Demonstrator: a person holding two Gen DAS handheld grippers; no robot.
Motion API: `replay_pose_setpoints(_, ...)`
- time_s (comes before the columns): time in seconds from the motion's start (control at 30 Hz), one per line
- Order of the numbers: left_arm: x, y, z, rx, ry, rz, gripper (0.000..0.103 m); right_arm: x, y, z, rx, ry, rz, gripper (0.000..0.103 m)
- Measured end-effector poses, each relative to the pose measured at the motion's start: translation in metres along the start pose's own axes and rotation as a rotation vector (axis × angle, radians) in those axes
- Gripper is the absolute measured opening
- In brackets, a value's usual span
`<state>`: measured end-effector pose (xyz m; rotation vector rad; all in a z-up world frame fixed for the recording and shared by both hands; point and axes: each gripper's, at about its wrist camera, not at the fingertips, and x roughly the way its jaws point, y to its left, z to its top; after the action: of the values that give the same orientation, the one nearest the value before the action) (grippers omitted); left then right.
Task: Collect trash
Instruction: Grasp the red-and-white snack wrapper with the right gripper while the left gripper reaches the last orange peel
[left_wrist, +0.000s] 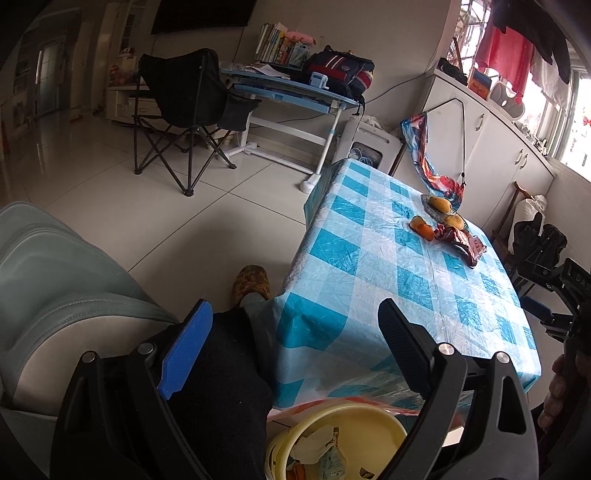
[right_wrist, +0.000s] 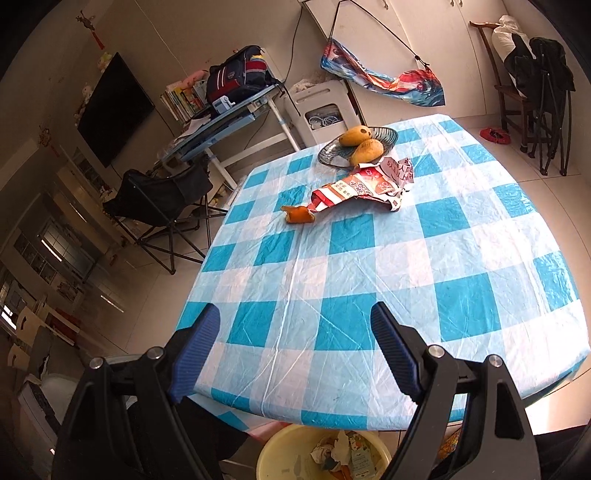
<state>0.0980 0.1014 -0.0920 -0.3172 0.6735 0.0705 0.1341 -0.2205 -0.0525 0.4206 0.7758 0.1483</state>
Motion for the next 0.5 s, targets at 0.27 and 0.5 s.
replay_pose_setpoints(0.27,0.02,-0.007,0.004,0.016,-0.002,0.025,0.088,0.059,-0.065,0.049,0.312,0.061,0.064,0.08)
replay_pose_setpoints(0.5,0.037,-0.016,0.014,0.022,0.005,0.022,0.088,0.11,-0.113,0.068,0.676,0.041,0.235,0.081)
